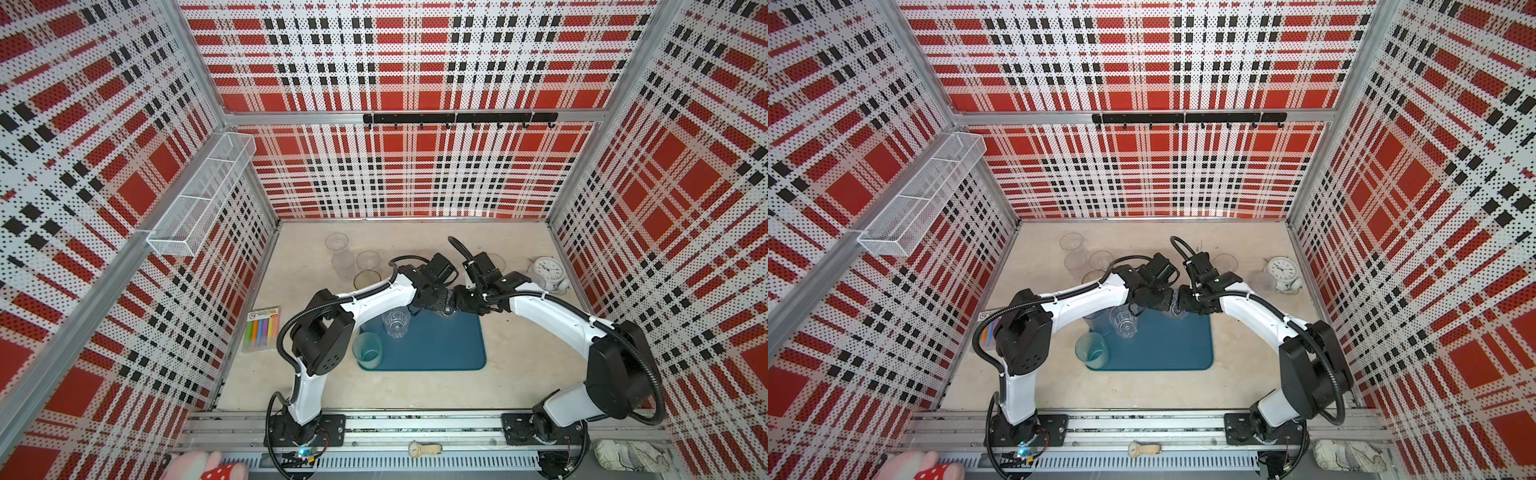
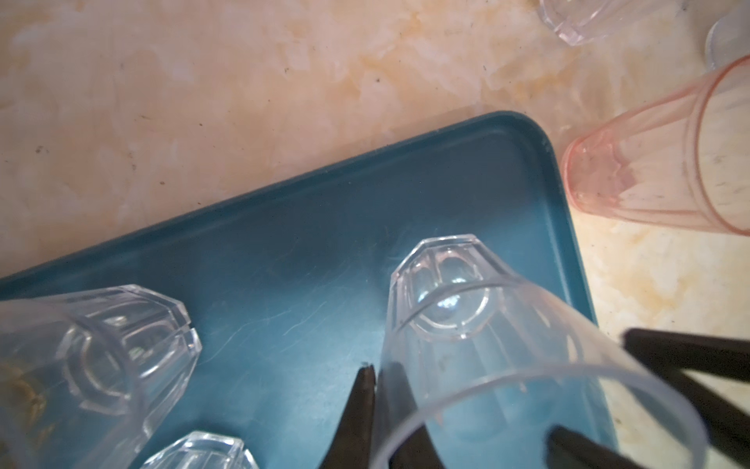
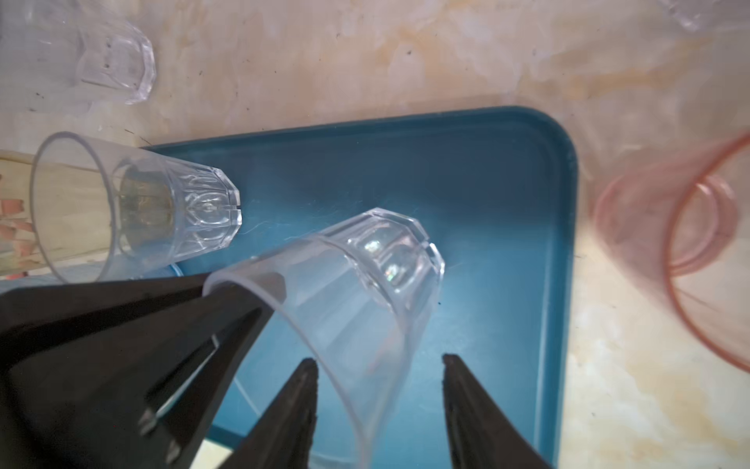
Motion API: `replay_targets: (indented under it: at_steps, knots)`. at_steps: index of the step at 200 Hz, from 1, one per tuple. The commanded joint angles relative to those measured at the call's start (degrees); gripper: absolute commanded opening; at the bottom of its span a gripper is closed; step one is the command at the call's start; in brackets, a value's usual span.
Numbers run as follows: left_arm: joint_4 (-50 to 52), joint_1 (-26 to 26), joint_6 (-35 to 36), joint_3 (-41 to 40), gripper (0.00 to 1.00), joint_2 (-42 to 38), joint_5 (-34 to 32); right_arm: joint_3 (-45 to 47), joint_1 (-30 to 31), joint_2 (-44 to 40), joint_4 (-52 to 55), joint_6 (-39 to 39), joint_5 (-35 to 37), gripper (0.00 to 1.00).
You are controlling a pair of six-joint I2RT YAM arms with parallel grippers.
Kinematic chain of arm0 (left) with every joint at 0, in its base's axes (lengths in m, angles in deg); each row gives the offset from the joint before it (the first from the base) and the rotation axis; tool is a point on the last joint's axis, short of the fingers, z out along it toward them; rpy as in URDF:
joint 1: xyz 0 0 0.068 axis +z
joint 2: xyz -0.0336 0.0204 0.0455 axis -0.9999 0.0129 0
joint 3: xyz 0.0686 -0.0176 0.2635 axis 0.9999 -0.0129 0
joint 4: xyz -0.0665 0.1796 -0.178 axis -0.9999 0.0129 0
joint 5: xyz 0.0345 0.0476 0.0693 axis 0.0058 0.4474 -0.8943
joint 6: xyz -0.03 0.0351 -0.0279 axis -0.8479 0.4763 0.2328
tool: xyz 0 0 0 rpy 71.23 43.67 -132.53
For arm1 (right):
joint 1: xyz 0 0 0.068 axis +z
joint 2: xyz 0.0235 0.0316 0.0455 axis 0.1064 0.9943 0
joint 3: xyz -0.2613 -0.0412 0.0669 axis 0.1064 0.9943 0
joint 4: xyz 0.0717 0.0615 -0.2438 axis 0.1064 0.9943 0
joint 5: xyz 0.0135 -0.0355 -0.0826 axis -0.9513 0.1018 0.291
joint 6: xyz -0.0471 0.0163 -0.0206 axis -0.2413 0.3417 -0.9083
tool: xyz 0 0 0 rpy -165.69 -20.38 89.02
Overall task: Place the glasses into the tray
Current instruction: Place the glass on the tray, then pick up the glass from the tray.
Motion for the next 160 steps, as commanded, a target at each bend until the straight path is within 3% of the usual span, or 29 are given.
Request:
replay_targets:
  at_steps: [1, 34, 98, 134, 160]
  knots:
    - [-2.9, 0.8, 0.9, -0.2, 0.17, -3.8, 3.2, 2.3, 0.6, 0.2, -3.4, 2.2, 2.5, 0.45]
    - [-3.7, 2.3, 1.1, -0.3, 0.30, -6.6, 5.6, 2.6, 0.9, 0.5, -2.9, 3.6, 4.4, 0.30]
    - [-4.4, 5.8, 2.7, 0.6, 0.41, -14.4, 8.6, -4.6, 0.9, 2.6, 8.3, -1.2, 7.5, 0.08]
    - [-7.2, 13.6, 4.5, -2.9, 0.46, -22.4, 7.2, -10.2, 3.2, 1.9, 19.9, -2.9, 7.7, 0.06]
    - [-13.1, 21.7, 3.9, -8.6, 0.50, -28.5, 6.7, -12.4, 9.3, 2.3, 26.6, -0.4, 8.3, 0.05]
